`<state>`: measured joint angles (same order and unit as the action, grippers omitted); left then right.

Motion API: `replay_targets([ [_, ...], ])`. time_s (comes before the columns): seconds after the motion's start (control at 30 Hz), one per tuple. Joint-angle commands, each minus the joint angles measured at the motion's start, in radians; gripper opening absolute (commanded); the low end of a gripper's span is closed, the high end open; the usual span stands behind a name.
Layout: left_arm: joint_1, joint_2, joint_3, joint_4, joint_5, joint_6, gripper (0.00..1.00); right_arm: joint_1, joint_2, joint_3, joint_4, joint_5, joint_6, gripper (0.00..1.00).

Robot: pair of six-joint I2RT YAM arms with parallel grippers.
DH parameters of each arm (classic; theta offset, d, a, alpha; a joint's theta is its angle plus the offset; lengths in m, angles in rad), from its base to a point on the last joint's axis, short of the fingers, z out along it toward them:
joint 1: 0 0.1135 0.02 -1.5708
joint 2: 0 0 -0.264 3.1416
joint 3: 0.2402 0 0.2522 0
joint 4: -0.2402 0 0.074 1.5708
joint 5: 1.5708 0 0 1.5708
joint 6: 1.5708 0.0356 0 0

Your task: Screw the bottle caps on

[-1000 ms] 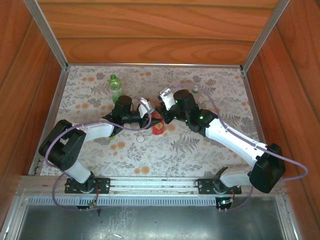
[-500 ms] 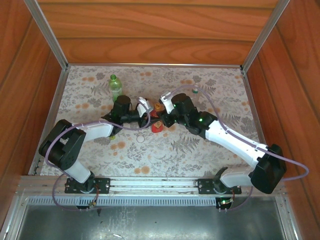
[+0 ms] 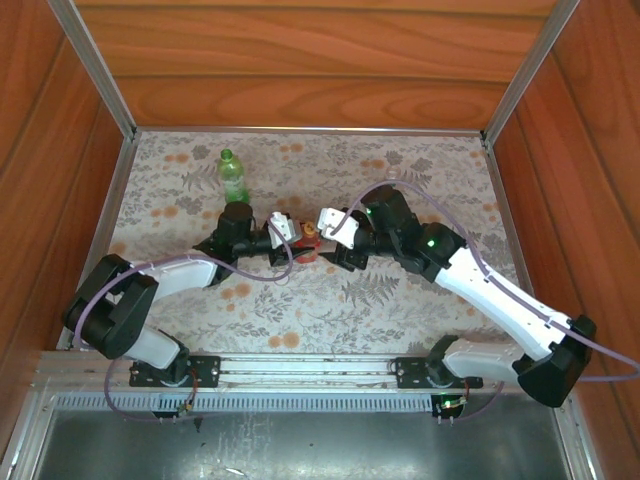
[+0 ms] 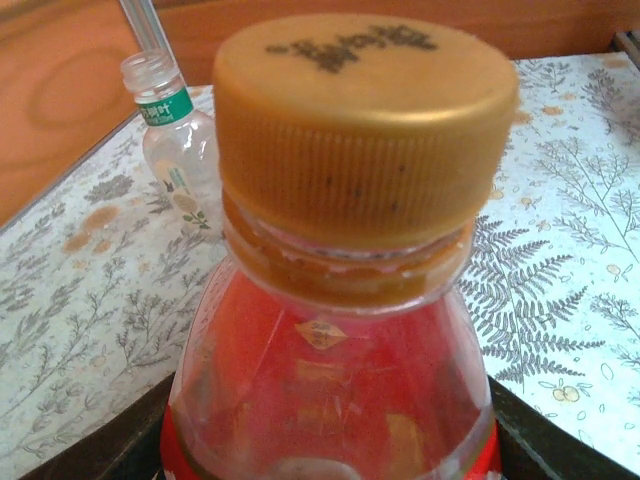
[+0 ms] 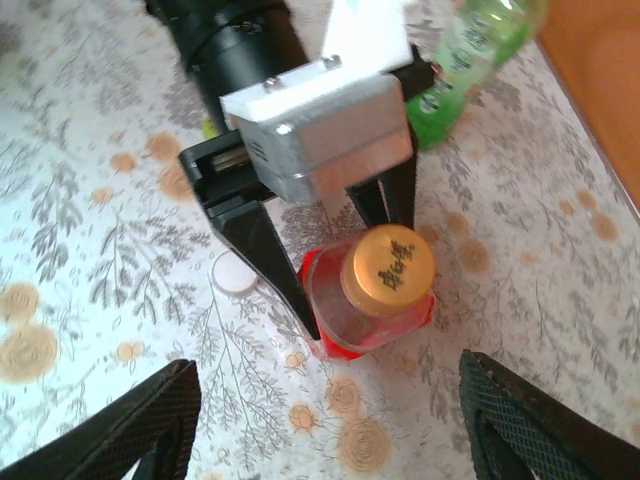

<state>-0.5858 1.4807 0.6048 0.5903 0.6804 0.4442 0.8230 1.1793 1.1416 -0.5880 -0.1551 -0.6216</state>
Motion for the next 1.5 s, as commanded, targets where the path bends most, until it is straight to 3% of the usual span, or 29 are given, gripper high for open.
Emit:
replay_targets([
  [0.0, -0.006, -0.003, -0.019, -0.025, 0.043, 0.081, 0.58, -0.031, 0.056, 0.066, -0.143, -0.118, -0.208, 0.70],
  [0.4, -0.007, -0.017, -0.028, -0.026, 0.051, 0.076, 0.58, -0.078, 0.305, 0.309, -0.266, -0.239, -0.356, 0.51],
  [0.87, -0.006, -0.013, -0.017, -0.025, 0.062, 0.032, 0.58, -0.079, 0.357, 0.324, -0.228, -0.215, -0.353, 0.35],
  [1.13, -0.007, -0.025, -0.010, -0.025, 0.067, -0.019, 0.58, -0.079, 0.365, 0.325, -0.234, -0.204, -0.354, 0.37],
  [1.33, -0.006, -0.028, 0.011, -0.025, 0.061, -0.078, 0.58, -0.079, 0.378, 0.328, -0.232, -0.144, -0.310, 0.30],
  [1.47, -0.006, -0.015, 0.044, -0.025, 0.002, -0.129, 0.58, -0.079, 0.367, 0.285, -0.166, -0.084, -0.130, 0.25],
])
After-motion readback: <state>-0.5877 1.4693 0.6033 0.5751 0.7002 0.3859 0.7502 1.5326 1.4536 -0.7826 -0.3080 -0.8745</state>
